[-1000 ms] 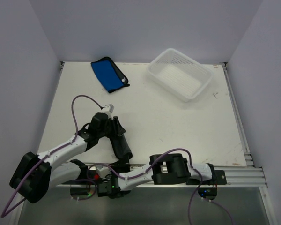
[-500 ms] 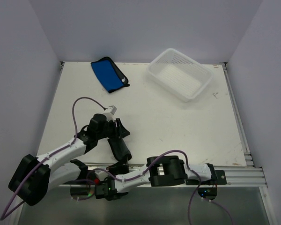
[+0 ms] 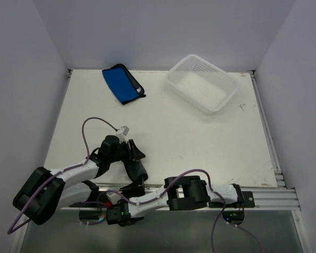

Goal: Roll the towels
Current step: Roll the towel

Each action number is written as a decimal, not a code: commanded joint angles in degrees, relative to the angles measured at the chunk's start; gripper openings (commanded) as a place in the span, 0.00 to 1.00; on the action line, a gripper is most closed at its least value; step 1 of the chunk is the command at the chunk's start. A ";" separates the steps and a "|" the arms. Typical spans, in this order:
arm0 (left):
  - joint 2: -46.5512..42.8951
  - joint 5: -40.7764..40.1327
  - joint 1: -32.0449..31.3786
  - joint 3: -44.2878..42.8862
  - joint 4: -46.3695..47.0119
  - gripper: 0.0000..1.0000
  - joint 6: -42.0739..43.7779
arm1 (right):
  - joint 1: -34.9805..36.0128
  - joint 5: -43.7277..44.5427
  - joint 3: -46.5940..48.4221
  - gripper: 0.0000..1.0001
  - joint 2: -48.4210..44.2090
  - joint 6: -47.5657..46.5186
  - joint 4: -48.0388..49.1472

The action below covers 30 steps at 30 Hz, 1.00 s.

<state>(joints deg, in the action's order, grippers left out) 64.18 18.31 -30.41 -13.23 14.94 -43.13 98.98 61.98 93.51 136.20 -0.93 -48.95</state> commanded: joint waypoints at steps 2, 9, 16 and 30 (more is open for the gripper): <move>1.47 -3.27 -0.35 4.35 1.49 0.47 -3.79 | 0.69 -11.09 -3.42 0.10 -0.48 3.65 3.50; 1.12 -6.44 -0.44 8.22 4.48 0.47 -5.20 | 0.34 -9.68 -9.66 0.50 -9.45 9.27 11.14; -0.02 -7.84 -0.44 10.86 6.50 0.46 -6.08 | 0.25 -5.03 -16.07 0.62 -18.86 20.25 15.02; -0.11 -8.81 -0.43 12.27 7.91 0.46 -6.35 | 0.34 -6.69 -25.74 0.66 -34.66 38.37 16.77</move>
<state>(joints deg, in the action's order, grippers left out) 62.43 12.73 -30.83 -5.21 27.86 -50.43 99.00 56.10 70.43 108.01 31.14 -35.03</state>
